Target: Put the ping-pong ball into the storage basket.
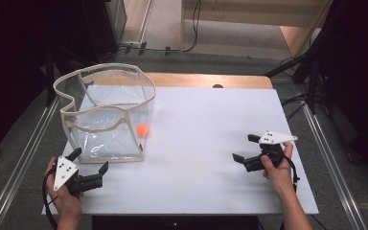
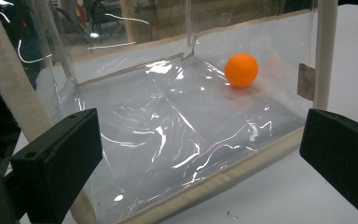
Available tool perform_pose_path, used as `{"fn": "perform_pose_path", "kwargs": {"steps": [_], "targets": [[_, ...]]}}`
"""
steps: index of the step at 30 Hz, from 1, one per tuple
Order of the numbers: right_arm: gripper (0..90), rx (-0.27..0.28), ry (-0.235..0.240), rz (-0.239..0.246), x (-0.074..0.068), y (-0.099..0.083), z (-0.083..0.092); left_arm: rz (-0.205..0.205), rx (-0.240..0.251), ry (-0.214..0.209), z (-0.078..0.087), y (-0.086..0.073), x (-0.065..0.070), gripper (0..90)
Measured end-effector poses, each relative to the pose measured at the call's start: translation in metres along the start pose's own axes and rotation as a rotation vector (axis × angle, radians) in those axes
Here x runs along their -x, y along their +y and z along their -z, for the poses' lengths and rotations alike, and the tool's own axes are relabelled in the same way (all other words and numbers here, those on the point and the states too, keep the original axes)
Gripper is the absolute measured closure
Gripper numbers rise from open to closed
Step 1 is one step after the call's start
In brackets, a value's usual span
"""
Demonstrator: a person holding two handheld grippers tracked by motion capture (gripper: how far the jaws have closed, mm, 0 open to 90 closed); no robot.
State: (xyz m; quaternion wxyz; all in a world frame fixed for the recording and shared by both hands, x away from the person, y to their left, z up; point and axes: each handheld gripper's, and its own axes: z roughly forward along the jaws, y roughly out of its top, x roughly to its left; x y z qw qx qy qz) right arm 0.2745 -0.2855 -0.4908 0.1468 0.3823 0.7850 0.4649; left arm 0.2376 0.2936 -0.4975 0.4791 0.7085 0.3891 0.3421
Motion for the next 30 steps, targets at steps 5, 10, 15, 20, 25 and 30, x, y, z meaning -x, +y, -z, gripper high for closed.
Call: {"fn": "perform_pose_path", "kwargs": {"steps": [5,10,15,20,25,30], "targets": [[0.0,0.012,-0.012,-0.014,0.002,-0.012,0.009,-0.001,-0.002,0.001,0.0,0.0,0.0,0.0],[0.0,0.021,-0.023,-0.034,0.005,-0.022,0.018,-0.001,-0.002,0.0,0.0,0.0,0.0,0.0],[0.0,0.032,-0.035,-0.05,0.008,-0.031,0.024,0.001,-0.002,-0.002,0.0,0.0,0.0,0.0],[0.0,0.043,-0.041,-0.063,0.009,-0.036,0.029,0.001,-0.002,-0.002,0.0,0.0,0.0,0.0],[0.0,0.067,-0.058,-0.073,0.011,-0.042,0.036,0.002,0.0,-0.002,0.0,0.0,0.0,0.0],[0.0,0.096,-0.085,-0.089,0.015,-0.05,0.047,0.001,-0.001,-0.003,0.0,0.0,0.0,0.0]]}}
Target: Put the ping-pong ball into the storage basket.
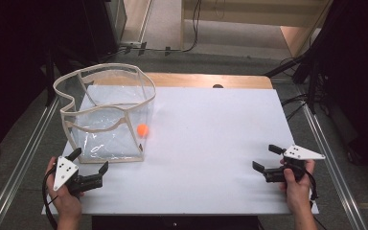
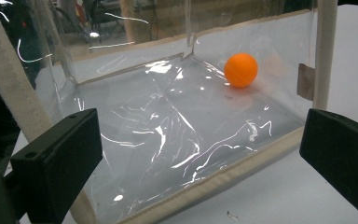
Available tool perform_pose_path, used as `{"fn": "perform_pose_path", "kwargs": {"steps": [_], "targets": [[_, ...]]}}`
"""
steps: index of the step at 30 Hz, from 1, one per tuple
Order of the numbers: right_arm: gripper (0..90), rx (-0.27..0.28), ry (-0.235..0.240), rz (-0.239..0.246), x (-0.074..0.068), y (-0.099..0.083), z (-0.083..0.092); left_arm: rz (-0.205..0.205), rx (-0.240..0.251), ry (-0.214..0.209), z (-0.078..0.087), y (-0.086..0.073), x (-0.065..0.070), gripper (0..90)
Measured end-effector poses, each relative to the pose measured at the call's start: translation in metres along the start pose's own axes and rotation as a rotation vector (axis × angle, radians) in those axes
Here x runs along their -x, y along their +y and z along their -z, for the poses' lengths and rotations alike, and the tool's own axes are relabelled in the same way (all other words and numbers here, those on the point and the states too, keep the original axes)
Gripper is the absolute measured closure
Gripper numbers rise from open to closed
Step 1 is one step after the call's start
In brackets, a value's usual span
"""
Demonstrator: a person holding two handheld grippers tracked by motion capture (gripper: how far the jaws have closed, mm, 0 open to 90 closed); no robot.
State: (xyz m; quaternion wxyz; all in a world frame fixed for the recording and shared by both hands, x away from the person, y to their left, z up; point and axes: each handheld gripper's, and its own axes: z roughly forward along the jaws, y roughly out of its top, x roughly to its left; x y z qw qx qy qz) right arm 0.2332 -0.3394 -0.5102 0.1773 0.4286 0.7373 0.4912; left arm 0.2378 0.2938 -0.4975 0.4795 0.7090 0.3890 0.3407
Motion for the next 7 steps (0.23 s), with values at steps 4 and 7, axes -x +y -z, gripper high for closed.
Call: {"fn": "perform_pose_path", "kwargs": {"steps": [4,7], "targets": [[0.0,0.004,-0.02,-0.013,0.0041,-0.0044,0.0056,0.001,0.0,-0.002,-0.0005,0.0001,0.0002,0.0],[0.0,0.008,-0.021,-0.022,0.0047,-0.0044,0.0066,-0.001,-0.002,-0.005,-0.0008,0.0002,0.0,0.0]]}}
